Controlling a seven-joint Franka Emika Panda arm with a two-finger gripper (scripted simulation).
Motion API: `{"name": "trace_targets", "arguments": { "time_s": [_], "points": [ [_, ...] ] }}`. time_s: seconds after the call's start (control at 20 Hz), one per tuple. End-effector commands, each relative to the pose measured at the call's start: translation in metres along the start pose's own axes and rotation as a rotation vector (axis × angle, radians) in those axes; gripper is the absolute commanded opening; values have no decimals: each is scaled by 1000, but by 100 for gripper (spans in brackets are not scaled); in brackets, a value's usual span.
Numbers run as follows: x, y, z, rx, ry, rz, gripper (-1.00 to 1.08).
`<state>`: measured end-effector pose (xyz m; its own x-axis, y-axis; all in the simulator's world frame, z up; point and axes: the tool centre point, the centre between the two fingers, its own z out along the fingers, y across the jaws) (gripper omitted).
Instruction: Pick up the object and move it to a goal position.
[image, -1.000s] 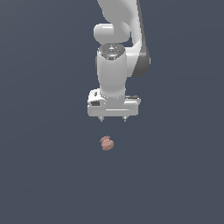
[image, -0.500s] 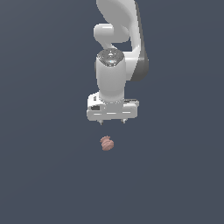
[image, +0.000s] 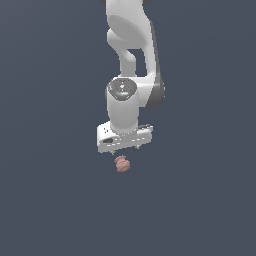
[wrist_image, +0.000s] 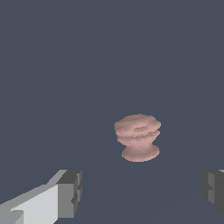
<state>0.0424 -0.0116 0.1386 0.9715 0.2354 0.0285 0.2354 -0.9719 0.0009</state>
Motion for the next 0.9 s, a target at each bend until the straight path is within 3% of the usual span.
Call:
{"name": "trace_targets", "arguments": {
  "time_s": [0.0, 0.4, 0.85],
  "points": [
    [4, 5, 14, 0, -9, -53, 100],
    [10, 16, 42, 2, -25, -160, 100],
    [11, 18, 50, 4, -29, -180, 100]
  ]
}}
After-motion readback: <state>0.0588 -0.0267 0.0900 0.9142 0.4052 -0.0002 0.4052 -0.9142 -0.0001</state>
